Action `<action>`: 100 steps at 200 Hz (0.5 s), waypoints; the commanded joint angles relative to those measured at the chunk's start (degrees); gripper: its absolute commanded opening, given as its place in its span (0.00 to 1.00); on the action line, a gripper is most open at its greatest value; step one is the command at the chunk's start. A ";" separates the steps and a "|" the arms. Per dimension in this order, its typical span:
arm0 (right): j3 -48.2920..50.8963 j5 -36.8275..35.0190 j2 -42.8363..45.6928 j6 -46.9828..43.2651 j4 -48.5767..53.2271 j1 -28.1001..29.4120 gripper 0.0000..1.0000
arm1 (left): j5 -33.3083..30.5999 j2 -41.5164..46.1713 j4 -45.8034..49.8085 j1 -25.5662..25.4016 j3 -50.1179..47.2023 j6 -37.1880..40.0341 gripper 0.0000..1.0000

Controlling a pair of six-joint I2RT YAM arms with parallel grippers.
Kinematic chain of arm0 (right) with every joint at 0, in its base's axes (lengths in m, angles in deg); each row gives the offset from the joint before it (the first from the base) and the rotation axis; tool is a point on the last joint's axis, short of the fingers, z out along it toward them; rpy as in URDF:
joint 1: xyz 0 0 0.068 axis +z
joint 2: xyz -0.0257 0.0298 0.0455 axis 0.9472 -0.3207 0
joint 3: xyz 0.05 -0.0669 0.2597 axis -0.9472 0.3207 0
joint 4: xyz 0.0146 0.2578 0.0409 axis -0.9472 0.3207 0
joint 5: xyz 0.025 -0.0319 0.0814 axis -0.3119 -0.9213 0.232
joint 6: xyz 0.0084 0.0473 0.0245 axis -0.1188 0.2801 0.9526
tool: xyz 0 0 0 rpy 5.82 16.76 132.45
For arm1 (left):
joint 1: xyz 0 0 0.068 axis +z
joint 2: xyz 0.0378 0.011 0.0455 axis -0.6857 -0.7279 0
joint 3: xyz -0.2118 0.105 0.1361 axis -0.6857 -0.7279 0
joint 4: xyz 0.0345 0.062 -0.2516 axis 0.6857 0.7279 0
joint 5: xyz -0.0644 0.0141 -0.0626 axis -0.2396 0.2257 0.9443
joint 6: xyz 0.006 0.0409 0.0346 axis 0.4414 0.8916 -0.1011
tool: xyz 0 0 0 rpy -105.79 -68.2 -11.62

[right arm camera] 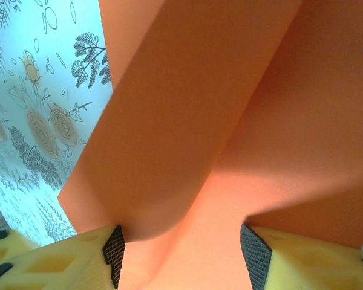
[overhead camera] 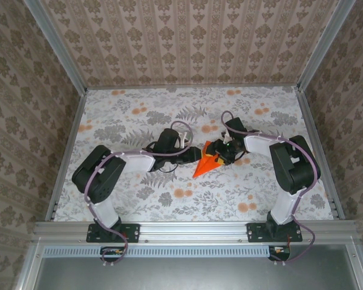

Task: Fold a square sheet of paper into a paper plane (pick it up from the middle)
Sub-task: Fourth fold the wing at the center of the table.

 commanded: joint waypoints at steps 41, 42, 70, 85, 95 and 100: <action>0.76 -9.95 -5.31 -0.41 8.43 0.35 0.60 | -0.67 2.27 7.19 -3.08 2.89 5.18 0.30; 0.72 -9.99 -5.32 -0.37 8.53 0.37 0.60 | -0.73 2.22 7.36 -3.14 2.94 5.11 0.30; 0.75 -10.86 -5.97 0.01 9.40 0.32 0.60 | -0.43 -0.26 9.90 -3.95 5.28 4.45 0.26; 0.65 -11.00 -6.25 0.13 9.60 0.36 0.60 | -0.60 -1.12 10.93 -4.22 6.13 4.54 0.24; 0.62 -11.09 -6.38 0.12 9.74 0.32 0.60 | -0.67 -1.79 11.73 -4.42 6.66 4.65 0.24; 0.57 -11.17 -6.45 0.26 9.78 0.37 0.60 | -0.71 -2.15 12.31 -4.43 6.91 4.68 0.23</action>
